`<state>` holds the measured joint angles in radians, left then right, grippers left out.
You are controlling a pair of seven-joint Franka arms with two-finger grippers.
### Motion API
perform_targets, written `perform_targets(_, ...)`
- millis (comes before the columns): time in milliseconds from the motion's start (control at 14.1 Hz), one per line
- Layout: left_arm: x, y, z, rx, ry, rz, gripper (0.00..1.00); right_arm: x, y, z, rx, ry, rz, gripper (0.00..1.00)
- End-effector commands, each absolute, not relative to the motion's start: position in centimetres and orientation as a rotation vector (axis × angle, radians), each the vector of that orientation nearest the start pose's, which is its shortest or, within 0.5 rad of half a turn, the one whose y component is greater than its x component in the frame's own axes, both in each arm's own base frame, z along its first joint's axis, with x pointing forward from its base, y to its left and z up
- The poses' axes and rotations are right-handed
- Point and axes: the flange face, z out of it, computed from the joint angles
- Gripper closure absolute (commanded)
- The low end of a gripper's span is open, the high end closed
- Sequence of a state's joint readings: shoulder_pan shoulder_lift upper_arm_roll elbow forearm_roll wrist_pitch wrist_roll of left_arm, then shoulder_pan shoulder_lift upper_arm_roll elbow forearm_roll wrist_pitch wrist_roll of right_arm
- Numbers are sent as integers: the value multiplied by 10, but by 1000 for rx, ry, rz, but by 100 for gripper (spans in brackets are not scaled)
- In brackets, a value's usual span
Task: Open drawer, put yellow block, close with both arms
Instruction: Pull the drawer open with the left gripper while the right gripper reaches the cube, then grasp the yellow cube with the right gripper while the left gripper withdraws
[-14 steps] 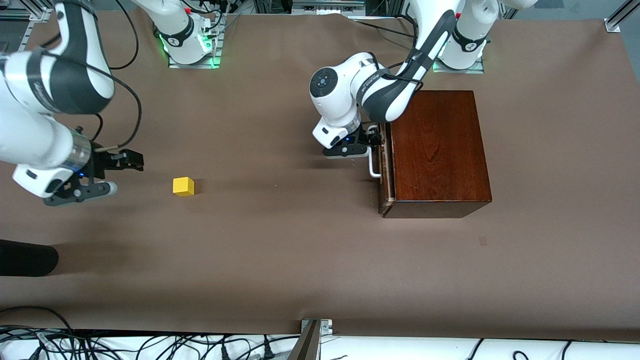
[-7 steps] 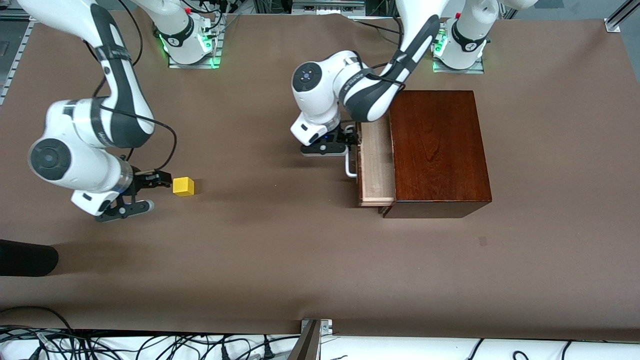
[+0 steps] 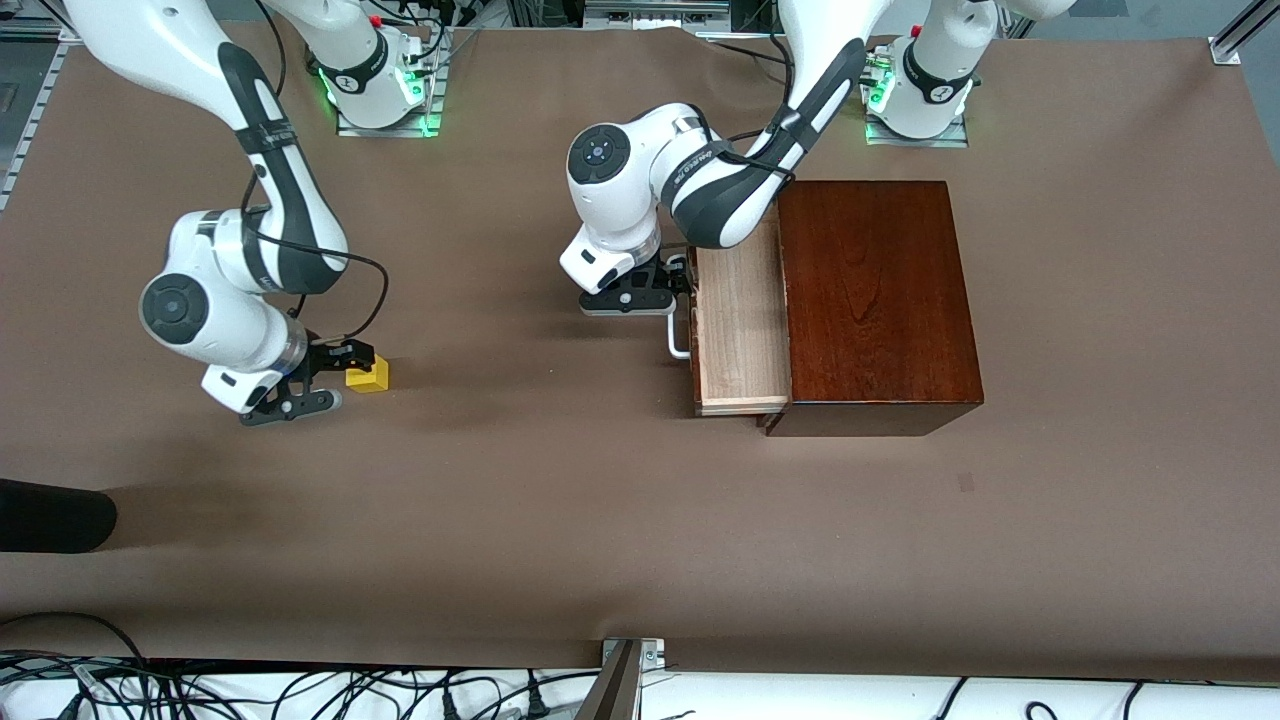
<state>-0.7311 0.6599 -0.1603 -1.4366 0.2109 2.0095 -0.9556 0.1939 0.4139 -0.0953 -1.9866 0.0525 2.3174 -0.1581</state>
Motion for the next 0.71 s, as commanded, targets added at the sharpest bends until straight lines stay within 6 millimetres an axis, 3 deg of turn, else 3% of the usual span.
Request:
perform_targets(0, 473, -526, 353, -3028, 95, -18, 0, 582, 60, 236, -3111, -333, 77, 0)
perform_targets(142, 483, -499, 392, -2996, 182, 6, 0, 573, 58, 220, -3116, -330, 51, 0)
perform_targets(284, 500, -461, 432, -2982, 149, 15, 0, 571, 58, 210, -3119, -330, 37, 0)
perform_targets(498, 530, -393, 476, -2988, 82, 78, 0, 573, 64, 193, -3118, -336, -6, 3)
perform_targets(640, 553, -334, 499, -3026, -14, 152, 0, 572, 65, 192, -3118, -333, -6, 16)
